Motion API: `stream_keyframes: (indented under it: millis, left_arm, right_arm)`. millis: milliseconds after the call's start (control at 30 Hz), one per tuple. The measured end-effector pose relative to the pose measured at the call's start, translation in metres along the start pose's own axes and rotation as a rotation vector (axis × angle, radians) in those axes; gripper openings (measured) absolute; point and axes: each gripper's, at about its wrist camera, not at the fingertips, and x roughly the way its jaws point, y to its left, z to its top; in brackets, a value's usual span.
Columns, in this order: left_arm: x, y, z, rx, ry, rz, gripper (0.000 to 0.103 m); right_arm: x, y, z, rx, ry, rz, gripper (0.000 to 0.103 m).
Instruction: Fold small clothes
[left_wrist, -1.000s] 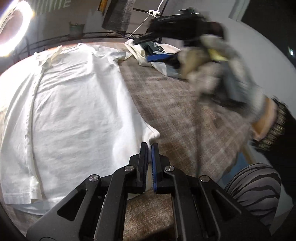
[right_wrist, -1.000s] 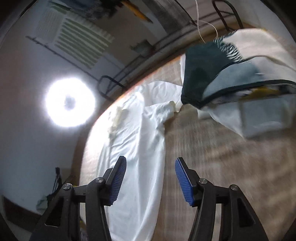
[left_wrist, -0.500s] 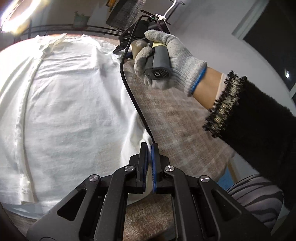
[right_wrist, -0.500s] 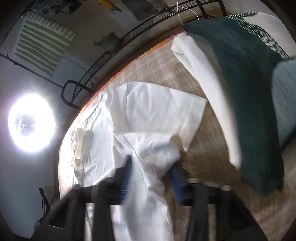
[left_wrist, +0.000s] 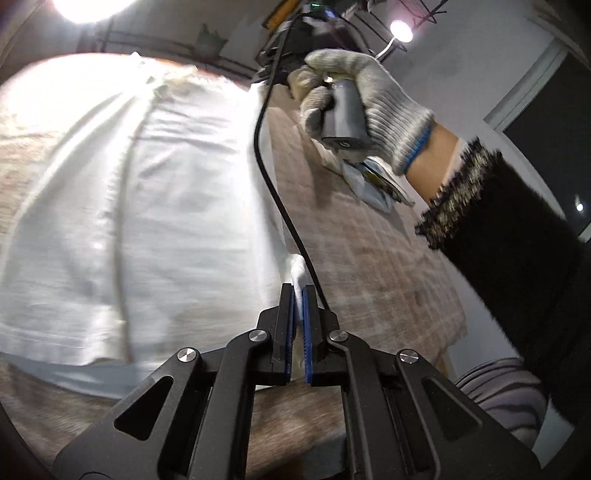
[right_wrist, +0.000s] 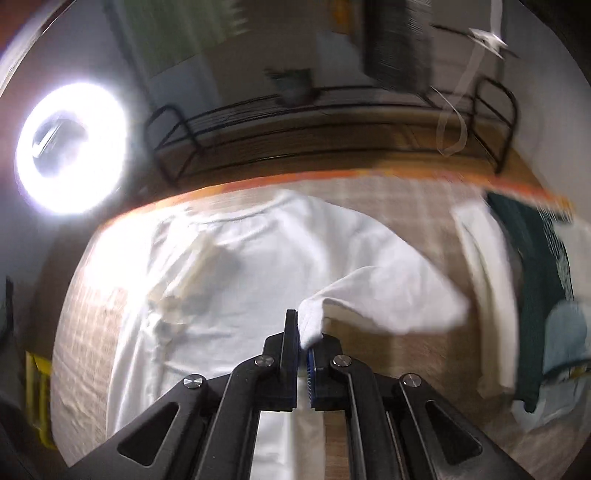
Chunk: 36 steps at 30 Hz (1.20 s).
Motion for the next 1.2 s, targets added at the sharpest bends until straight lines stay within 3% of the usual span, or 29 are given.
stream_keyframes:
  millis: [233, 400, 467, 533, 600, 700, 733, 800, 867, 900, 933, 1000, 1067, 1100, 1133, 1167, 1200]
  left_arm:
    - [-0.011, 0.025, -0.008, -0.058, -0.001, 0.098, 0.002]
    - [-0.013, 0.038, -0.011, -0.055, 0.006, 0.183, 0.002]
    - [-0.008, 0.037, -0.012, -0.047, 0.024, 0.210, 0.002]
    - [-0.009, 0.038, -0.012, -0.049, 0.025, 0.212, 0.002]
    - [-0.010, 0.038, -0.012, -0.047, 0.023, 0.208, 0.002]
    - [-0.011, 0.038, -0.012, -0.049, 0.016, 0.209, 0.002]
    - [-0.010, 0.039, -0.012, -0.056, 0.017, 0.209, 0.002]
    - [-0.006, 0.042, -0.010, -0.070, 0.026, 0.208, 0.002]
    - [-0.003, 0.046, -0.010, -0.085, 0.037, 0.204, 0.002]
    - [-0.002, 0.046, -0.010, -0.090, 0.039, 0.204, 0.002]
    - [-0.002, 0.047, -0.010, -0.093, 0.039, 0.203, 0.002]
    - [-0.001, 0.049, -0.010, -0.096, 0.042, 0.204, 0.002]
    - [0.001, 0.051, -0.010, -0.102, 0.048, 0.204, 0.002]
    - [0.001, 0.053, -0.011, -0.105, 0.050, 0.205, 0.002]
    - [0.001, 0.053, -0.011, -0.107, 0.052, 0.208, 0.002]
    - [0.002, 0.055, -0.011, -0.111, 0.054, 0.211, 0.002]
    - [0.002, 0.057, -0.011, -0.114, 0.055, 0.212, 0.002]
  right_arm:
    - [0.042, 0.088, -0.006, -0.255, 0.073, -0.070, 0.001]
    - [0.074, 0.102, -0.016, -0.279, 0.131, -0.066, 0.004]
    - [0.077, 0.100, -0.018, -0.283, 0.153, -0.041, 0.014]
    - [0.071, 0.097, -0.017, -0.290, 0.173, 0.017, 0.031]
    - [0.049, 0.086, -0.013, -0.285, 0.159, 0.092, 0.032]
    - [0.018, 0.061, -0.006, -0.198, 0.101, 0.179, 0.049]
    - [0.011, 0.046, -0.001, -0.146, 0.079, 0.168, 0.058]
    - [0.005, 0.019, 0.007, -0.045, 0.059, 0.081, 0.061]
    - [0.011, -0.002, 0.012, 0.019, 0.073, -0.009, 0.066]
    - [0.018, -0.008, 0.013, 0.039, 0.088, -0.036, 0.073]
    - [0.029, -0.014, 0.015, 0.061, 0.109, -0.045, 0.073]
    - [0.045, -0.022, 0.013, 0.086, 0.141, -0.032, 0.071]
    - [0.062, -0.019, 0.009, 0.088, 0.161, -0.022, 0.057]
    - [0.066, -0.018, 0.008, 0.080, 0.167, -0.015, 0.036]
    - [0.072, -0.016, 0.008, 0.068, 0.176, -0.005, 0.023]
    - [0.074, -0.013, 0.008, 0.052, 0.172, -0.008, 0.020]
    - [0.072, -0.011, 0.009, 0.034, 0.154, -0.024, 0.003]
